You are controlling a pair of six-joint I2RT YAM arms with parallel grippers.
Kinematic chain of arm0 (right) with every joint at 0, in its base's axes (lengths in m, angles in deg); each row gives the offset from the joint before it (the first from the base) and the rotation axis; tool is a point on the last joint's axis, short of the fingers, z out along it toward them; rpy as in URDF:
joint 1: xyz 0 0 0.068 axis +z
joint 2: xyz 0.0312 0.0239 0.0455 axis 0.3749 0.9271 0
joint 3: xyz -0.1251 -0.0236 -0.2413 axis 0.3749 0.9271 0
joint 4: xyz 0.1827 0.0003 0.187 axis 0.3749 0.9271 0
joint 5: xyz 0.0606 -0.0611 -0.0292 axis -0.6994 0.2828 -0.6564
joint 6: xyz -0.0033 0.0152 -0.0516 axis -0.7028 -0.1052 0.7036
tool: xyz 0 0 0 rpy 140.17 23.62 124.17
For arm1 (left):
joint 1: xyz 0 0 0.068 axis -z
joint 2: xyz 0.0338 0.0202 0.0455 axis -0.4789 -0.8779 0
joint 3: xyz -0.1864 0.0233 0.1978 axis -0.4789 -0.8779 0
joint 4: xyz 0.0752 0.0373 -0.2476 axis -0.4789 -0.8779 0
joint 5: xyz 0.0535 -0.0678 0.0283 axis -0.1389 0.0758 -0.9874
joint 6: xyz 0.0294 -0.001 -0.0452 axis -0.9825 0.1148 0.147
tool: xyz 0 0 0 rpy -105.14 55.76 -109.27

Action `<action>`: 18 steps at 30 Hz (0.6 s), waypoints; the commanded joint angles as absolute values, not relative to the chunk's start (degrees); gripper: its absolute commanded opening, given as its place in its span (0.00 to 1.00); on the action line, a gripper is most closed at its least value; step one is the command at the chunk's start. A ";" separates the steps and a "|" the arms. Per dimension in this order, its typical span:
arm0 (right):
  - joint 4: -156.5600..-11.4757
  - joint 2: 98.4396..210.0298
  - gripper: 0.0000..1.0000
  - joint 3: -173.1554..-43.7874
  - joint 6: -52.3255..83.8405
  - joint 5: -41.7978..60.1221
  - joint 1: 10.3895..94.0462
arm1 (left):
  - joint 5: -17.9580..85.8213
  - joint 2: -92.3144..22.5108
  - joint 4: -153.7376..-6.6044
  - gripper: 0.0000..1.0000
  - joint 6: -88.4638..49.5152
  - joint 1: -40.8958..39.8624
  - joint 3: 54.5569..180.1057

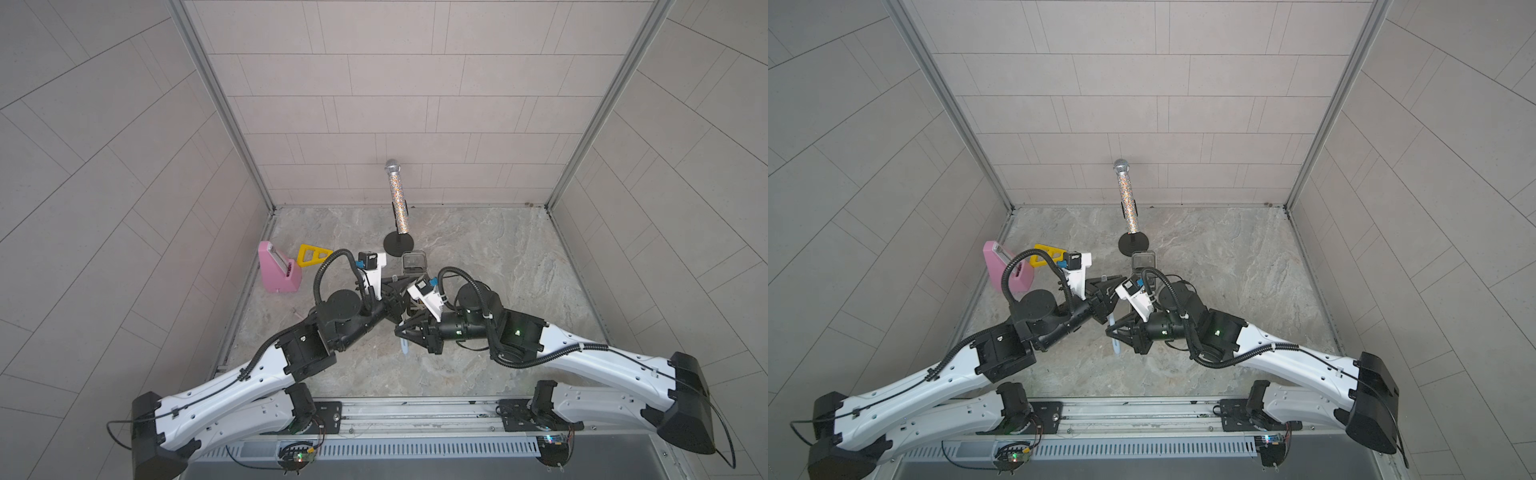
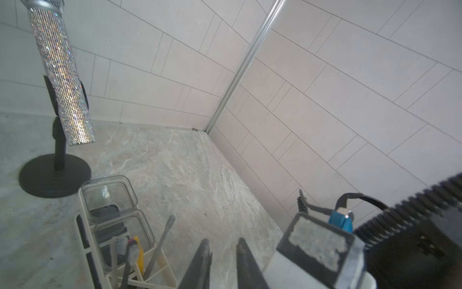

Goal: Place the toothbrush into the toothbrush holder
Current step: Place the toothbrush in the toothbrush holder.

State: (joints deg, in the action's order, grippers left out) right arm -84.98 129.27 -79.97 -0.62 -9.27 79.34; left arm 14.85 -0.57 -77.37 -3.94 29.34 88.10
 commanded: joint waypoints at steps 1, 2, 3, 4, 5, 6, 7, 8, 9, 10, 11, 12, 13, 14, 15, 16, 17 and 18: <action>-85.20 129.53 0.08 -80.75 -2.19 -7.65 79.16 | 14.67 0.96 -76.59 0.36 -4.26 29.50 88.00; -85.15 129.53 0.08 -80.74 -2.28 -7.56 79.17 | 14.72 1.24 -76.84 0.38 -4.19 29.39 88.00; -85.04 129.53 0.08 -80.85 -2.28 -7.57 79.16 | 14.67 1.46 -77.06 0.39 -4.11 29.45 88.00; -85.00 129.62 0.08 -80.92 -2.28 -7.57 79.14 | 14.84 1.71 -77.30 0.40 -4.04 29.48 88.00; -85.00 129.61 0.08 -81.01 -2.21 -7.50 79.16 | 14.88 2.01 -77.70 0.41 -4.01 29.41 88.00; -84.94 129.70 0.08 -81.08 -2.10 -7.43 79.20 | 15.01 2.43 -78.00 0.43 -3.93 29.48 88.02; -84.87 129.79 0.08 -81.32 -1.97 -7.40 79.15 | 15.11 2.90 -78.44 0.43 -3.83 29.49 87.91; -84.53 129.92 0.08 -81.56 -1.76 -7.40 79.11 | 15.19 3.38 -78.76 0.44 -3.61 29.51 87.79; -84.03 130.04 0.08 -81.95 -1.40 -7.27 79.12 | 15.45 3.64 -79.11 0.45 -3.41 29.46 87.57; -83.66 130.10 0.08 -82.28 -1.16 -7.22 78.98 | 15.74 3.67 -79.41 0.46 -3.15 29.47 87.32; -83.23 130.14 0.08 -82.64 -0.81 -7.14 78.82 | 16.05 5.71 -79.66 0.47 -2.80 29.46 86.93; -83.00 130.14 0.08 -83.00 -0.62 -7.18 78.65 | 16.54 6.36 -79.77 0.48 -2.22 29.48 86.42; -82.81 130.15 0.08 -83.36 -0.45 -7.21 78.41 | 16.91 6.87 -79.79 0.49 -1.68 29.48 85.89; -82.57 130.19 0.08 -83.67 -0.26 -7.38 78.19 | 17.49 7.46 -79.80 0.51 -1.02 29.48 85.30; -82.49 130.19 0.08 -83.99 -0.18 -7.53 77.86 | 17.86 7.95 -79.92 0.52 -0.48 29.48 84.68; -82.47 130.23 0.08 -84.20 -0.14 -7.72 77.63 | 18.14 8.50 -80.04 0.55 -0.09 29.48 84.25; -82.35 130.30 0.08 -84.39 -0.08 -7.86 77.39 | 18.43 9.03 -80.00 0.57 0.41 29.48 83.73; -82.28 130.39 0.08 -84.57 -0.01 -8.08 77.17 | 18.55 9.46 -79.88 0.59 0.85 29.46 83.21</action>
State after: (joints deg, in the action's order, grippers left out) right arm -82.95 130.19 -83.22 -0.33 -8.14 77.65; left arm 16.77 8.34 -80.52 -0.99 29.32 84.67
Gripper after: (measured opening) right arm 0.127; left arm 0.580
